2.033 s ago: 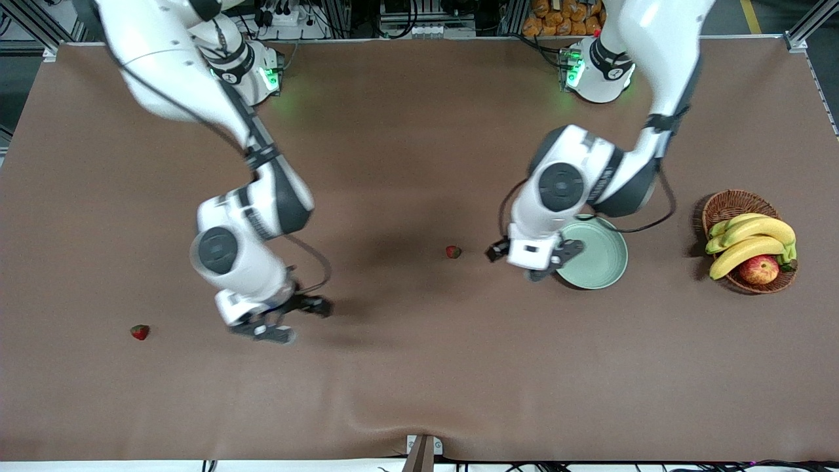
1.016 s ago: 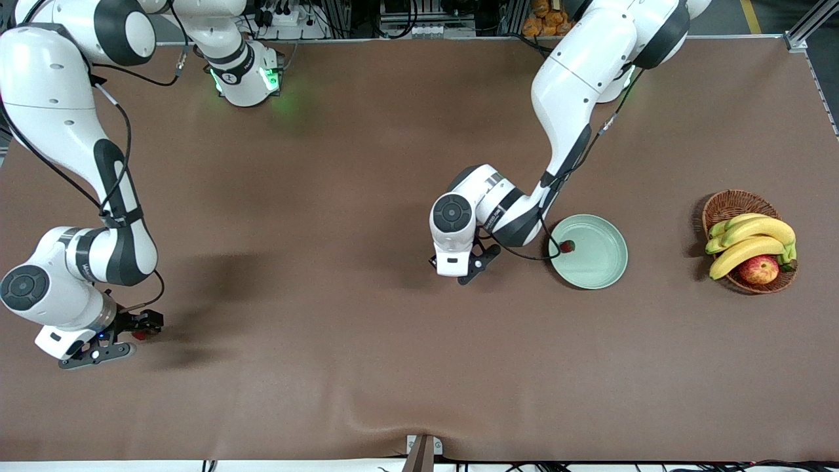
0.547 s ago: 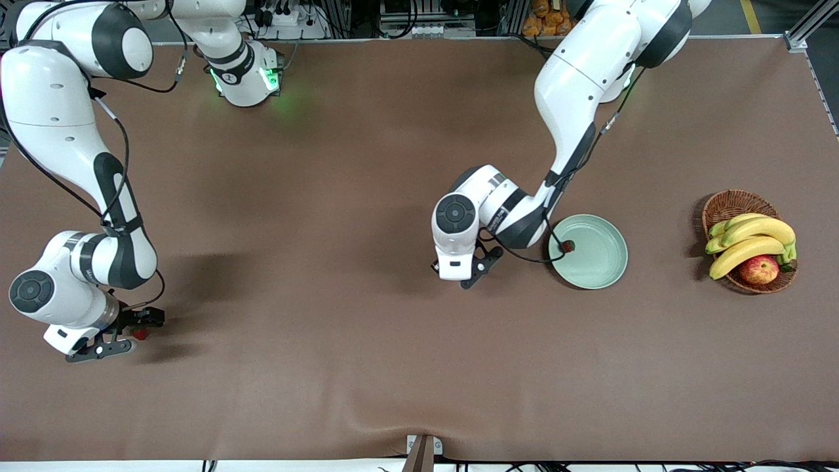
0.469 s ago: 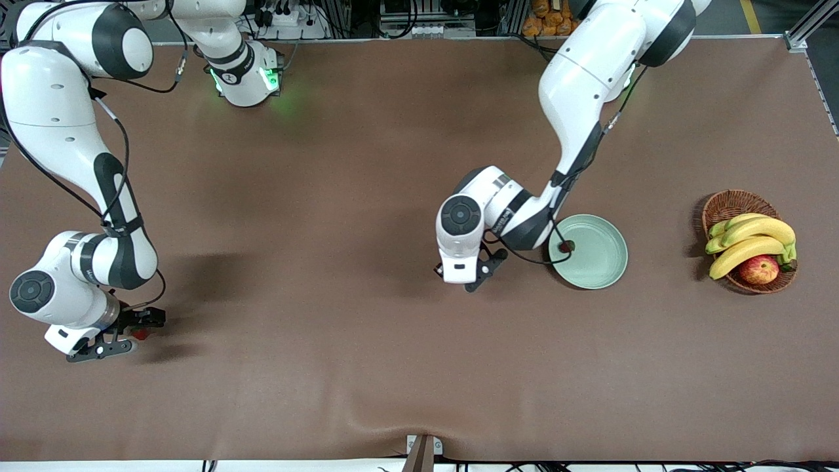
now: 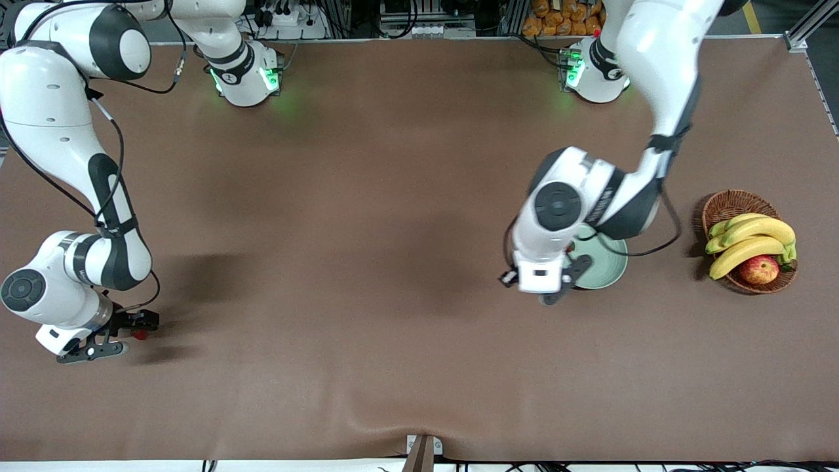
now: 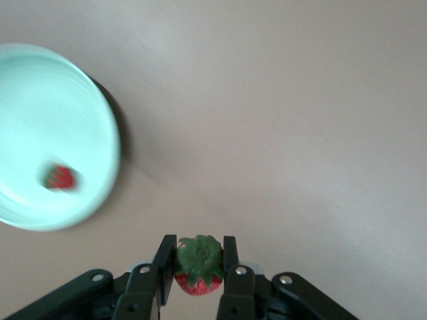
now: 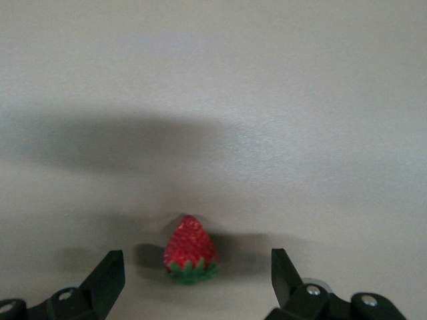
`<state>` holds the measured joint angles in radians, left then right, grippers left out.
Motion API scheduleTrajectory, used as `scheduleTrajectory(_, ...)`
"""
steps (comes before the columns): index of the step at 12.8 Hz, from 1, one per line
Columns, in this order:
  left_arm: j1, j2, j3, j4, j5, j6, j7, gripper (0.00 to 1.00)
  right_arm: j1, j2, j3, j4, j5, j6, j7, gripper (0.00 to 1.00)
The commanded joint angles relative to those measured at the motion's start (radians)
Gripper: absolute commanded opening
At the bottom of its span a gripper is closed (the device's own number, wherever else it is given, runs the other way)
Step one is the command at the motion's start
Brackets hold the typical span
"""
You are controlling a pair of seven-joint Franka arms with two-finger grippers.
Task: Collect all strawberries into plate
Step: 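Carry the strawberry onto the plate with the left gripper and release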
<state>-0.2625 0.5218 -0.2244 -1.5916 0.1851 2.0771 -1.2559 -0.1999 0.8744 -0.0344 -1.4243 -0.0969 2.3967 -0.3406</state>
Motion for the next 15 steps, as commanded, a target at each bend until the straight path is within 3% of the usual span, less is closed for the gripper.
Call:
scheduleTrajectory(1,0.142,-0.112,-0.029,-0.2,0.002,0.014,0.195,0.0,-0.016,0.026,0.016,0.035,0.016,0.007,-0.003,0.66)
scheduleTrajectory(5,0.302,-0.076,-0.029,-0.258,-0.016,0.014,0.429,0.0,-0.01,0.025,0.019,0.033,0.023,0.003,0.075,0.1)
scheduleTrajectory(6,0.325,-0.063,-0.029,-0.272,-0.016,0.015,0.469,0.0,-0.009,0.023,0.021,0.033,0.031,-0.002,0.075,0.04)
scheduleTrajectory(8,0.357,-0.045,-0.029,-0.298,-0.016,0.027,0.53,0.0,0.014,0.011,0.042,0.033,0.069,-0.007,0.077,0.03)
scheduleTrajectory(12,0.384,0.018,-0.029,-0.312,-0.018,0.089,0.561,0.22,0.149,-0.02,0.151,0.033,0.094,-0.047,0.118,0.05)
scheduleTrajectory(13,0.384,0.02,-0.029,-0.314,-0.019,0.099,0.558,0.34,0.192,-0.026,0.174,0.033,0.094,-0.042,0.133,0.05)
scheduleTrajectory(14,0.384,0.02,-0.029,-0.311,-0.019,0.1,0.55,0.67,0.247,-0.029,0.191,0.033,0.094,-0.039,0.181,0.05)
scheduleTrajectory(15,0.381,0.009,-0.03,-0.309,-0.019,0.098,0.546,0.91,0.311,-0.029,0.192,0.034,0.086,-0.036,0.262,0.06)
